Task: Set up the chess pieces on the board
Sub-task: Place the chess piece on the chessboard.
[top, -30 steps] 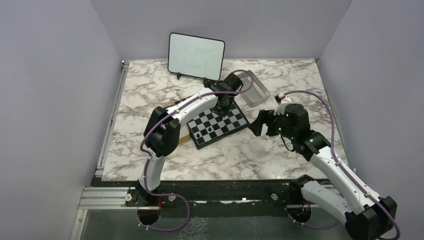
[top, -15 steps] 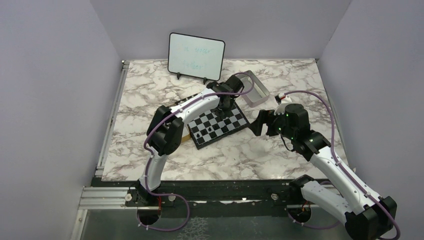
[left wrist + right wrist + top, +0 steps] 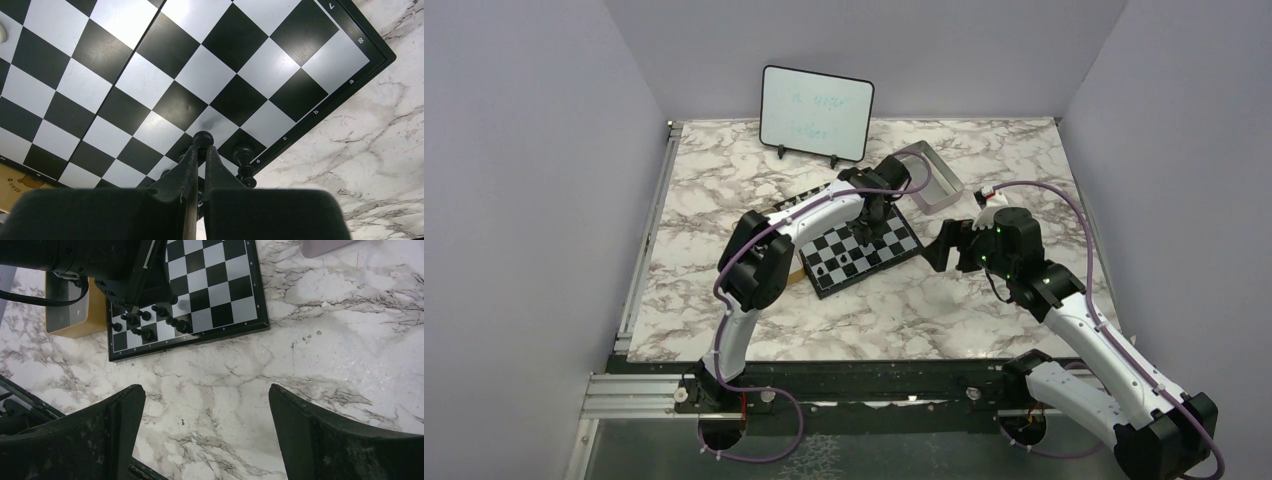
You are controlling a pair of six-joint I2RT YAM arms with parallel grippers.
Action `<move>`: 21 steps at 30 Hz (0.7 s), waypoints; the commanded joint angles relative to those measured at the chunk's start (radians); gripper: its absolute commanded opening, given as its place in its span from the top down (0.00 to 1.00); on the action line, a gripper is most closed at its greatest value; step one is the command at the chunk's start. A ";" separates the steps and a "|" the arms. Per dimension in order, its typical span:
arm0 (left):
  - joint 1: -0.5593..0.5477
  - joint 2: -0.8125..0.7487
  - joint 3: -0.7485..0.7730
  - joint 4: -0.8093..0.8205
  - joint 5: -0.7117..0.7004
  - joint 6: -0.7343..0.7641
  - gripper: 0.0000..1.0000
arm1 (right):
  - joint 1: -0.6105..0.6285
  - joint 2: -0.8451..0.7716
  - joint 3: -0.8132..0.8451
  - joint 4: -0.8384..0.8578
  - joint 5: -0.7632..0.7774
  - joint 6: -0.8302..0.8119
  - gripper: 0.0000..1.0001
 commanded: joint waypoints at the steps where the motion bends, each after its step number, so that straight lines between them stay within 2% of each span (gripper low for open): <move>1: -0.006 0.015 -0.013 0.019 0.026 -0.002 0.96 | -0.008 -0.013 -0.004 -0.014 0.018 -0.010 0.00; 21: -0.006 0.032 -0.027 0.033 0.036 -0.001 0.96 | -0.008 -0.014 -0.005 -0.013 0.020 -0.009 0.00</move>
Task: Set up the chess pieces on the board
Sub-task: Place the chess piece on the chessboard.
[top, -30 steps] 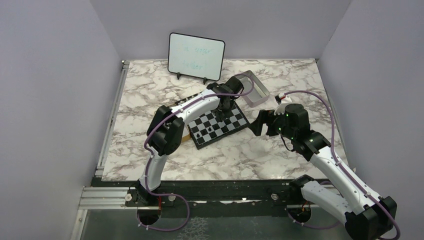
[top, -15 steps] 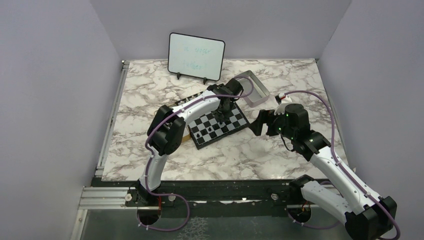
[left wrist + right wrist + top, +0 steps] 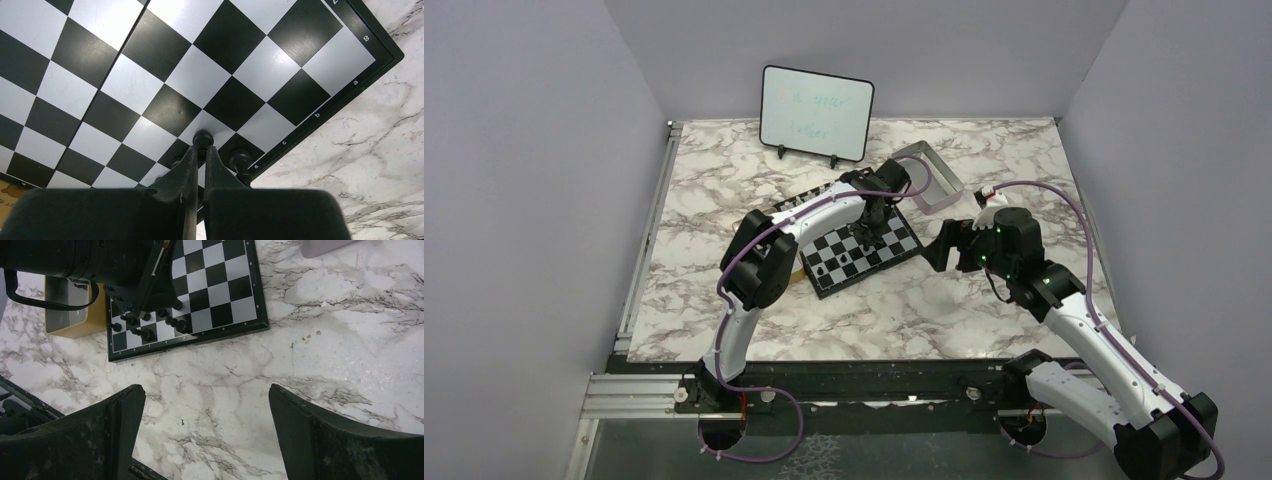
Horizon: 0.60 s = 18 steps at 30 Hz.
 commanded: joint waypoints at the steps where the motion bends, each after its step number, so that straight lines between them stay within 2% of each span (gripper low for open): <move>1: -0.006 0.017 -0.010 0.013 0.015 -0.001 0.96 | -0.008 -0.016 -0.005 -0.013 0.018 -0.010 0.00; 5: -0.006 0.018 -0.009 0.013 0.012 -0.001 0.95 | -0.008 -0.014 -0.005 -0.013 0.019 -0.011 0.00; 15: -0.006 -0.003 -0.008 0.012 0.008 0.001 0.79 | -0.007 -0.014 -0.006 -0.012 0.018 -0.009 0.00; 18: -0.006 -0.018 -0.005 0.011 0.004 -0.001 0.78 | -0.008 -0.014 -0.004 -0.013 0.015 -0.008 0.00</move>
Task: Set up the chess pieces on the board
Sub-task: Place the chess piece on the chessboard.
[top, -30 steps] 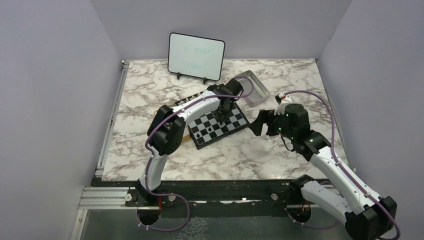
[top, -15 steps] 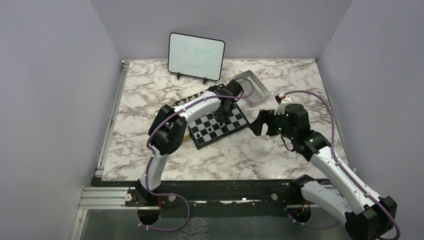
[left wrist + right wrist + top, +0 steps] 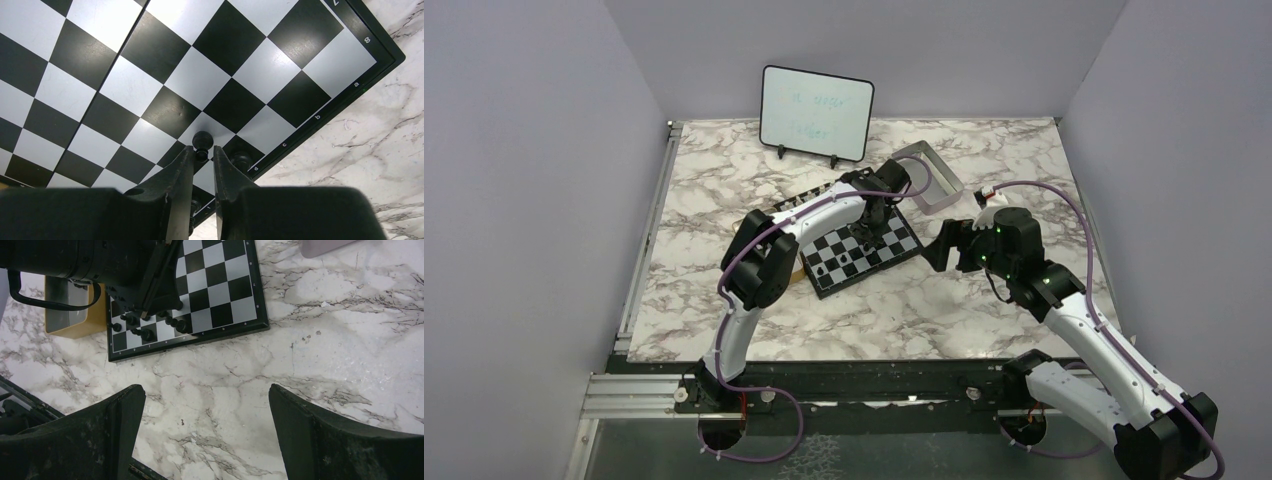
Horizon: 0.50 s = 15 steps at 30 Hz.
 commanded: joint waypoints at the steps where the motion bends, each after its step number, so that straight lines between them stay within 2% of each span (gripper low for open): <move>1: -0.006 -0.033 -0.004 0.006 0.001 -0.002 0.77 | -0.008 -0.013 -0.005 -0.011 0.015 -0.008 0.00; 15: 0.015 -0.160 0.021 -0.025 -0.085 -0.004 0.74 | -0.008 0.001 0.009 -0.003 -0.004 -0.012 0.00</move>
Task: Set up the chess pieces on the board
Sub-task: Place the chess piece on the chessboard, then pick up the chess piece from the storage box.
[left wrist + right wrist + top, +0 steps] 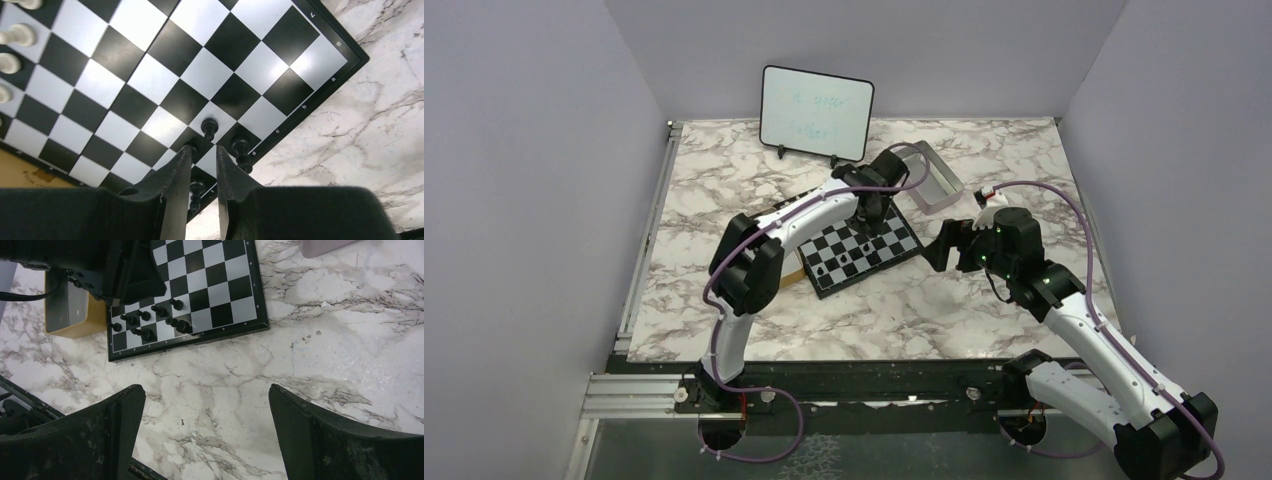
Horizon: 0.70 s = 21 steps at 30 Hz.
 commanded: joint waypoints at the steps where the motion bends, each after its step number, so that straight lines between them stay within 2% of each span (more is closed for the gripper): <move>1: 0.019 -0.112 0.010 -0.021 -0.078 -0.004 0.74 | -0.008 0.000 0.009 -0.003 -0.005 -0.012 0.00; 10: 0.122 -0.264 -0.135 -0.005 -0.211 -0.016 0.75 | -0.008 0.010 -0.002 0.008 -0.022 -0.004 0.00; 21: 0.362 -0.411 -0.377 0.102 -0.177 -0.008 0.75 | -0.008 0.016 -0.009 0.017 -0.026 -0.004 0.00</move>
